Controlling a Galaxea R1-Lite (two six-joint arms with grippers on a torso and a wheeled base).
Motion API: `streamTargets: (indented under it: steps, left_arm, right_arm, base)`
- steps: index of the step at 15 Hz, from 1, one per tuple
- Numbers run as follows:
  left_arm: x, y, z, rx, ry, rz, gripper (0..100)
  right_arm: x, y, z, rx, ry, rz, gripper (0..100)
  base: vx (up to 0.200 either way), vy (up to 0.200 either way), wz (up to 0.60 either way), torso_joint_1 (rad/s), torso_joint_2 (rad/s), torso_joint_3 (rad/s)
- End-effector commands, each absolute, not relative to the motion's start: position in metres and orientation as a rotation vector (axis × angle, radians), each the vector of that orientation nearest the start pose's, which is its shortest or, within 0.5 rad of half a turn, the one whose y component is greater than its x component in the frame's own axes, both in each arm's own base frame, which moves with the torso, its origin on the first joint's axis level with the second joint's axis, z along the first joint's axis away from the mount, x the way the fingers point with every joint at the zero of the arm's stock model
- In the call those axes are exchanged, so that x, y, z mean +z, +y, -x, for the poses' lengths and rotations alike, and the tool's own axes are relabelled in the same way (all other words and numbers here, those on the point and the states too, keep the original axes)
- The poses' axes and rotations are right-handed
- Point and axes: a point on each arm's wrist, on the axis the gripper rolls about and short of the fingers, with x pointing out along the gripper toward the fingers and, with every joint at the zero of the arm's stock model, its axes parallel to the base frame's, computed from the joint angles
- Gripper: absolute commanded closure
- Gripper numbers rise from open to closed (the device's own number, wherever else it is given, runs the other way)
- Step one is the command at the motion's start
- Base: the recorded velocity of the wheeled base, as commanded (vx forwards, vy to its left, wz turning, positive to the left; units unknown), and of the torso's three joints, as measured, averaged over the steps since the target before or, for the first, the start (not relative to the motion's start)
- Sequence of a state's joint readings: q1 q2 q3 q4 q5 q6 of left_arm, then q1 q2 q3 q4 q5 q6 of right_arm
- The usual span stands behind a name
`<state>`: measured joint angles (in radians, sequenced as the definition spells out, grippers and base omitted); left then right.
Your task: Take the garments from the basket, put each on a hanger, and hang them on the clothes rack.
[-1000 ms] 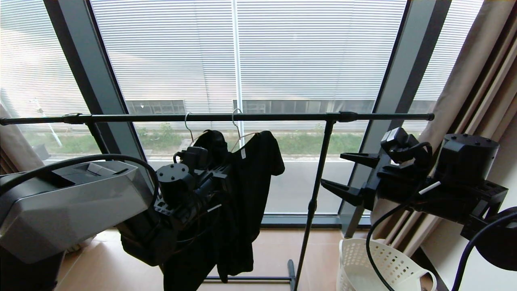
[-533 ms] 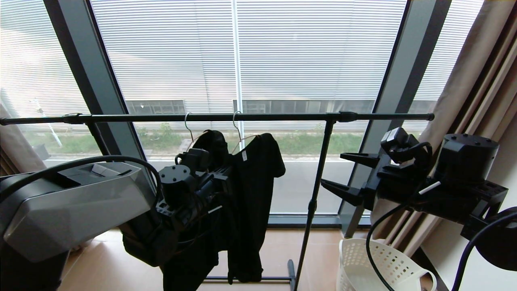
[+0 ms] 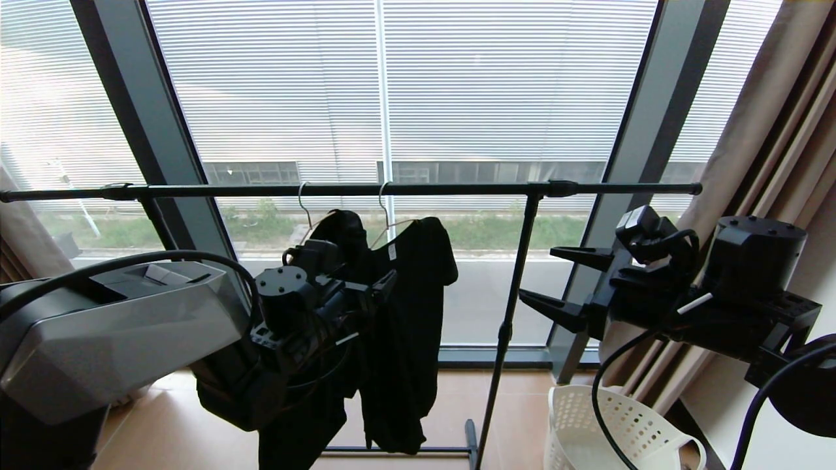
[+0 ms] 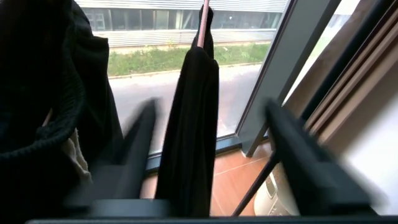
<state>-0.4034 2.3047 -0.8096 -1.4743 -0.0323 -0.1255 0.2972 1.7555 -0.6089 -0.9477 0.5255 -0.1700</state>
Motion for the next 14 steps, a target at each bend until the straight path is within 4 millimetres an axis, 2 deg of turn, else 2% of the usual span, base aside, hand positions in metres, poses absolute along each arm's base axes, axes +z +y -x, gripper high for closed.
streamTargets:
  steps: [1,2,3,4,5,6,7,8,9,10,14]
  left_arm:
    - [0.058,-0.153,-0.356,-0.438,0.047,0.119,0]
    - [0.061,-0.151,-0.353,-0.439,0.059,0.115,0]
    - [0.078,-0.147,-0.343,-0.438,0.08,0.111,0]
    - [0.086,-0.143,-0.339,-0.434,0.095,0.107,0]
    - [0.086,-0.143,-0.339,-0.434,0.095,0.107,0]
    - [0.104,-0.132,-0.319,-0.46,0.133,0.071,0]
    - [0.11,-0.125,-0.306,-0.487,0.131,0.043,0]
    - [0.107,-0.116,-0.294,-0.486,0.152,-0.008,0]
    - [0.105,-0.106,-0.28,-0.477,0.168,-0.066,0]
    - [0.106,-0.095,-0.268,-0.463,0.172,-0.114,0]
    - [0.108,-0.07,-0.216,-0.432,0.211,-0.126,0]
  right_arm:
    - [0.147,0.097,-0.277,0.836,0.132,0.137,0]
    - [0.147,0.097,-0.277,0.836,0.132,0.137,0]
    - [0.148,0.096,-0.273,0.836,0.132,0.137,0]
    - [0.148,0.095,-0.272,0.834,0.13,0.137,0]
    - [0.148,0.095,-0.272,0.834,0.13,0.137,0]
    - [0.153,0.088,-0.251,0.829,0.127,0.137,0]
    - [0.153,0.082,-0.235,0.794,0.133,0.139,0]
    - [0.153,0.082,-0.235,0.794,0.133,0.139,0]
    - [0.158,0.072,-0.206,0.758,0.118,0.138,0]
    - [0.158,0.068,-0.196,0.755,0.117,0.138,0]
    - [0.143,0.059,-0.165,0.735,0.159,0.136,0]
  base:
    - [0.0,0.0,0.0,0.0,0.0,0.0]
    - [0.0,0.0,0.0,0.0,0.0,0.0]
    - [0.0,0.0,0.0,0.0,0.0,0.0]
    - [0.0,0.0,0.0,0.0,0.0,0.0]
    - [0.0,0.0,0.0,0.0,0.0,0.0]
    - [0.0,0.0,0.0,0.0,0.0,0.0]
    - [0.0,0.0,0.0,0.0,0.0,0.0]
    - [0.0,0.0,0.0,0.0,0.0,0.0]
    - [0.0,0.0,0.0,0.0,0.0,0.0]
    - [0.0,0.0,0.0,0.0,0.0,0.0]
    - [0.0,0.0,0.0,0.0,0.0,0.0]
